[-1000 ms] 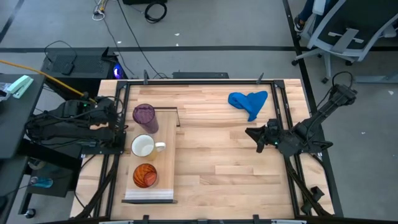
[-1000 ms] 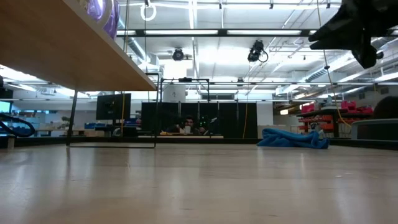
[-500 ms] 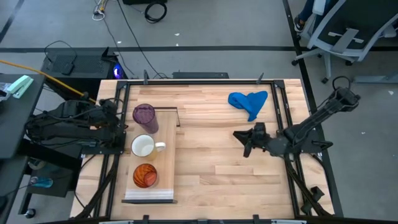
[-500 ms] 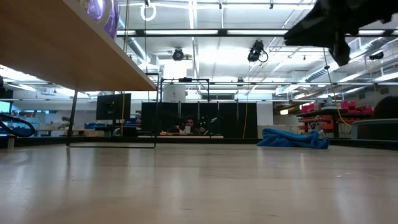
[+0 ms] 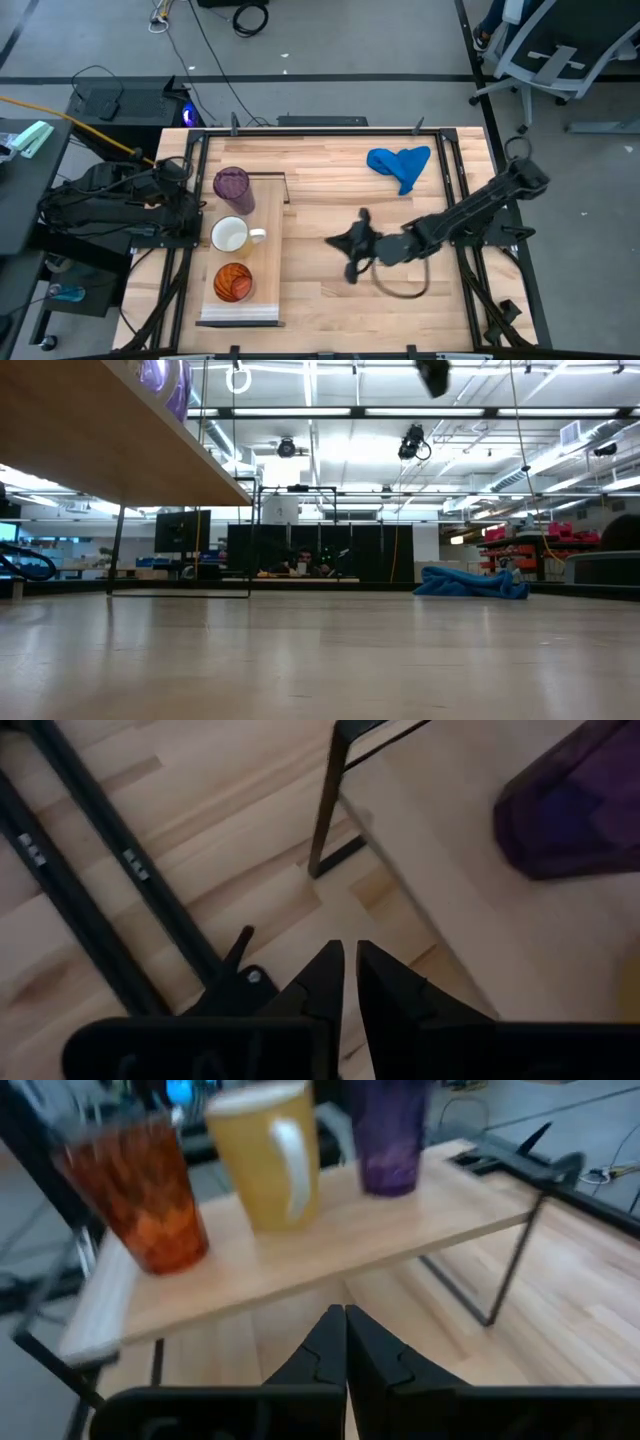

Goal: Stack small to large cups/mugs on shelf
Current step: Adjust the orange cup on the shelf

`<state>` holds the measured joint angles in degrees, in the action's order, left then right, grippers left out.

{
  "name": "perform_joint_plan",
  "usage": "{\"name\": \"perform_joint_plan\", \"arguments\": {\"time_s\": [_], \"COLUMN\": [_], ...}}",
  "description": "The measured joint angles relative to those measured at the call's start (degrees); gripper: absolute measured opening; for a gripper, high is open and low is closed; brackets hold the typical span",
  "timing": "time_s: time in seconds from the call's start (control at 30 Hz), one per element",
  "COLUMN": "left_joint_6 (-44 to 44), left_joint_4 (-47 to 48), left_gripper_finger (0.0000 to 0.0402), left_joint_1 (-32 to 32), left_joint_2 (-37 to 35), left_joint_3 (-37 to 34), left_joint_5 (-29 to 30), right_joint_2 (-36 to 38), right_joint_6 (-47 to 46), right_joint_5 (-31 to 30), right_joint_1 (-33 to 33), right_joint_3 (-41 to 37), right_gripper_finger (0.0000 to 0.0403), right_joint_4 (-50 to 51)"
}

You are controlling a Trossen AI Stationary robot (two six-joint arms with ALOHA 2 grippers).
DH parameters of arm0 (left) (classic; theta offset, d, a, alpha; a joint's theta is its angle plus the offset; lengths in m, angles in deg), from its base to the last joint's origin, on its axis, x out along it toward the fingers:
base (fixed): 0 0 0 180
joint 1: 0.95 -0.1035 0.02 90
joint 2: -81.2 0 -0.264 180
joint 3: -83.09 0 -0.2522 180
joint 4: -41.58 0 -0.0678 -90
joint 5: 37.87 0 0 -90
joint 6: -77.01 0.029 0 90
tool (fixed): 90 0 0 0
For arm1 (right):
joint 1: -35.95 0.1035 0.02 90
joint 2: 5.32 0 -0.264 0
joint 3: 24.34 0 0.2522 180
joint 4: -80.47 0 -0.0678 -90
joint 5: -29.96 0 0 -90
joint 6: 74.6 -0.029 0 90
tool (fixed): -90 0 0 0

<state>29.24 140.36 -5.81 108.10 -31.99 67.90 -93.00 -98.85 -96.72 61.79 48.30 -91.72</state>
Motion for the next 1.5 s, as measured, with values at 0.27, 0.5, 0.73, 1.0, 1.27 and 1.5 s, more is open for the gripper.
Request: {"name": "perform_joint_plan", "arguments": {"time_s": [0.27,0.5,0.73,1.0,1.27,1.5], "left_joint_6": [0.46,0.50,0.80,1.95,1.95,2.02], "left_joint_4": [-0.82,-0.82,-0.78,-1.09,-1.15,-1.15], "left_gripper_finger": [0.0030,0.0031,0.0035,0.0024,0.0030,0.0026], "left_joint_1": [0.00,0.00,0.00,0.00,0.00,0.00], "left_joint_2": [-0.05,-0.05,-0.05,-0.05,-0.05,-0.05], "left_joint_3": [0.00,0.00,0.00,0.00,0.00,0.00], "left_joint_5": [0.02,0.04,0.06,1.14,1.14,1.16], "right_joint_2": [-14.93,-24.65,-30.60,-35.94,-38.34,-38.34], "right_joint_6": [3.96,8.00,11.54,12.62,13.09,13.41], "right_joint_5": [3.46,8.41,12.12,13.76,14.08,15.11], "right_joint_1": [-0.69,-1.53,-1.44,-1.72,-2.53,-2.59], "right_joint_3": [10.57,21.92,30.18,36.89,40.27,40.36], "right_gripper_finger": [0.0003,0.0002,0.0001,0.0000,0.0000,0.0000], "right_joint_4": [-4.62,-4.88,-4.89,-5.04,-4.75,-4.93]}}
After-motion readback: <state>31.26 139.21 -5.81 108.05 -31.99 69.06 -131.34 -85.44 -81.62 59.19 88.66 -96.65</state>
